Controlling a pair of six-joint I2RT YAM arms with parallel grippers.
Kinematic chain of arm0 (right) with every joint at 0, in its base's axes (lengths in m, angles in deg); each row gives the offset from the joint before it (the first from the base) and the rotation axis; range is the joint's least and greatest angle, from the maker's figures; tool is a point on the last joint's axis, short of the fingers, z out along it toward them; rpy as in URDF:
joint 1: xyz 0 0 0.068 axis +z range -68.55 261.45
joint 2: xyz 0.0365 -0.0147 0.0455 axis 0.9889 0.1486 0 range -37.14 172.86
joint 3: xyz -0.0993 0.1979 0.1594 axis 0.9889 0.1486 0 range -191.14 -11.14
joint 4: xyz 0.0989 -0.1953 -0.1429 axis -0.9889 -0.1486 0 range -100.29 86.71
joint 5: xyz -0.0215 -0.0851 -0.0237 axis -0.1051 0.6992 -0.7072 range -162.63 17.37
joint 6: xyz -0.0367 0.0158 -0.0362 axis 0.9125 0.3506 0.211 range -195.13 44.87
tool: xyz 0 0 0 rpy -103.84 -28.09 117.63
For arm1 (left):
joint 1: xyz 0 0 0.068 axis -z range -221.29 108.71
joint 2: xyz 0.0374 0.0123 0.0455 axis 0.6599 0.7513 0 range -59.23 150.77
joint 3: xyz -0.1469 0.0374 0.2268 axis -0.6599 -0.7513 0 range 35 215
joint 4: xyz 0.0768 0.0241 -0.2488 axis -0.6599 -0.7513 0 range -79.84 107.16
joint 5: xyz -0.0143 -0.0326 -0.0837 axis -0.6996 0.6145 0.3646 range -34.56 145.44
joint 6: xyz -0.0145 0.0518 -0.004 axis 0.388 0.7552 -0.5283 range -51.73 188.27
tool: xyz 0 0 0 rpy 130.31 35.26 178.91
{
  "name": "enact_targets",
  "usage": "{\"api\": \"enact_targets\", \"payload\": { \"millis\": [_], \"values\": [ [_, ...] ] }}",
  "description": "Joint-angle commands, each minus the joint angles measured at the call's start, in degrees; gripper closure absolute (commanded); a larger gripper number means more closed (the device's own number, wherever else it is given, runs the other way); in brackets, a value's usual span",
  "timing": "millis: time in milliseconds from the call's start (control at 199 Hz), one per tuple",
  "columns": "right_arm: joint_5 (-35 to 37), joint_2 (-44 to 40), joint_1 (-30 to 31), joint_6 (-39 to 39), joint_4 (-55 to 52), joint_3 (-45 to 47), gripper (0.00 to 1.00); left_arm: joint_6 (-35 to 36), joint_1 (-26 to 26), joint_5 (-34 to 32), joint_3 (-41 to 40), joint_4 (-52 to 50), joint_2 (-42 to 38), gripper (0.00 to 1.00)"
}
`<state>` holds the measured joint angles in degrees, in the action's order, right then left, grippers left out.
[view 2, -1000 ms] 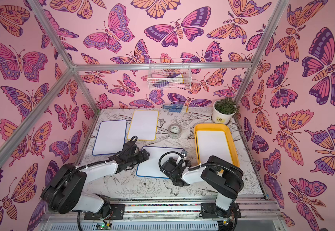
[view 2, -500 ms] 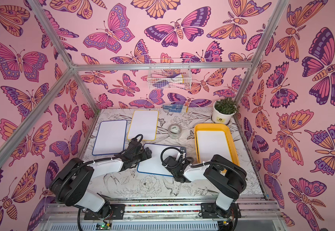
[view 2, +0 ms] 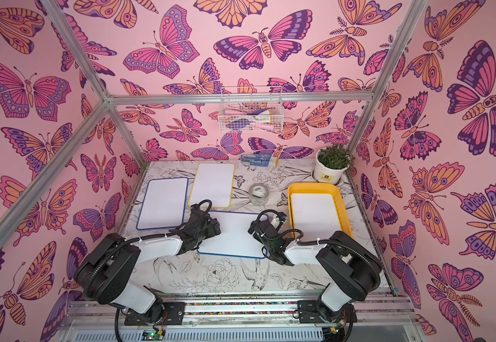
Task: Put the whiteboard into the storage box
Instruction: Pick up the whiteboard at the center of the board.
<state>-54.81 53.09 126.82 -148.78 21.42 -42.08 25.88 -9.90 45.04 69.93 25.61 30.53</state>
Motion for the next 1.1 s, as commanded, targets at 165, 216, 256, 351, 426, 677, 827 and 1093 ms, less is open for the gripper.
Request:
{"api": "enact_targets", "payload": {
  "millis": [165, 216, 256, 351, 426, 677, 827, 1093],
  "values": [
    [-29.3, 3.2, -0.1, -18.1, 6.3, 7.1, 0.01, -4.6, 2.2, 21.5, -6.2, -14.0, 5.7, 0.07],
    [-28.8, 2.7, -0.3, -18.5, 6.2, 7.5, 0.00, -4.7, 2.0, 21.5, -6.3, -13.8, 5.7, 0.07],
    [-28.5, 2.3, -0.4, -19.3, 5.9, 7.9, 0.00, -4.7, 1.9, 21.6, -6.4, -13.7, 5.7, 0.07],
    [-27.5, 1.1, -0.9, -22.3, 6.1, 9.1, 0.00, -4.7, 1.7, 21.7, -6.5, -13.8, 5.5, 0.07],
    [-26.5, 0.2, -1.2, -25.3, 5.0, 10.0, 0.00, -4.7, 1.6, 21.7, -6.5, -13.7, 5.4, 0.07],
    [-23.9, -6.5, -3.0, -29.2, -3.8, 10.5, 0.00, -4.9, 1.3, 21.8, -6.6, -13.9, 5.2, 0.07],
    [-21.5, -10.6, -5.2, -23.3, -3.9, 10.8, 0.00, -4.9, 0.9, 21.9, -6.9, -13.7, 5.1, 0.07],
    [-20.0, -15.8, -5.5, -14.8, 1.1, 9.7, 0.01, -5.0, 0.5, 22.1, -7.0, -13.7, 5.4, 0.07]
  ]
}}
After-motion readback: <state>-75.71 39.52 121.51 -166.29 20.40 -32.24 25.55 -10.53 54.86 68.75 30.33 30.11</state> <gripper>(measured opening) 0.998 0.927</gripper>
